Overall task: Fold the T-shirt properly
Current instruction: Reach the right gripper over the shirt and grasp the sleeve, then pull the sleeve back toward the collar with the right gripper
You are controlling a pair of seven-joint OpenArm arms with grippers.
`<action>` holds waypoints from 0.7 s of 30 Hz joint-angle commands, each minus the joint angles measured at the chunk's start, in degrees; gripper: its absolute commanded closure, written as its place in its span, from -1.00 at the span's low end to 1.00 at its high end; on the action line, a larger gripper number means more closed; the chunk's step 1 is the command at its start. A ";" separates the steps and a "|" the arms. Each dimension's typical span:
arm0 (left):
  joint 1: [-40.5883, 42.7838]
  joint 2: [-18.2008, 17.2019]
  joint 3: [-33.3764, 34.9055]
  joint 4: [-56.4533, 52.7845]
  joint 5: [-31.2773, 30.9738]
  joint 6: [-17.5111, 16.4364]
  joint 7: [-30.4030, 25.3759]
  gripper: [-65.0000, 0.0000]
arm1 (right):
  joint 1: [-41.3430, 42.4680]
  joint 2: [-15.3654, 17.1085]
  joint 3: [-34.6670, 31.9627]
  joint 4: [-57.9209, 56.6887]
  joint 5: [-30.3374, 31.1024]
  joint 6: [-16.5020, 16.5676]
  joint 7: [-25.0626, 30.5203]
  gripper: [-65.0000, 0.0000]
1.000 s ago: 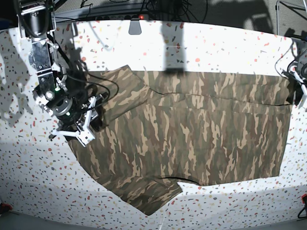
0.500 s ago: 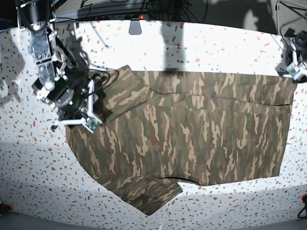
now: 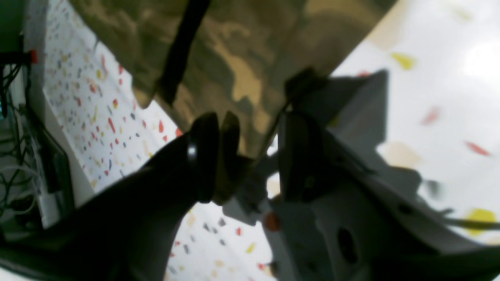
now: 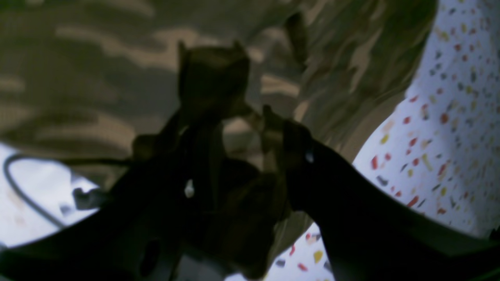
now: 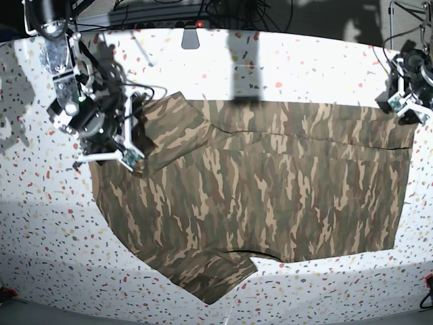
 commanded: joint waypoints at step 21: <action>2.16 -0.83 -0.31 -0.20 -3.78 0.04 1.31 1.00 | -17.62 11.23 0.46 18.21 -3.61 -0.17 -2.40 0.20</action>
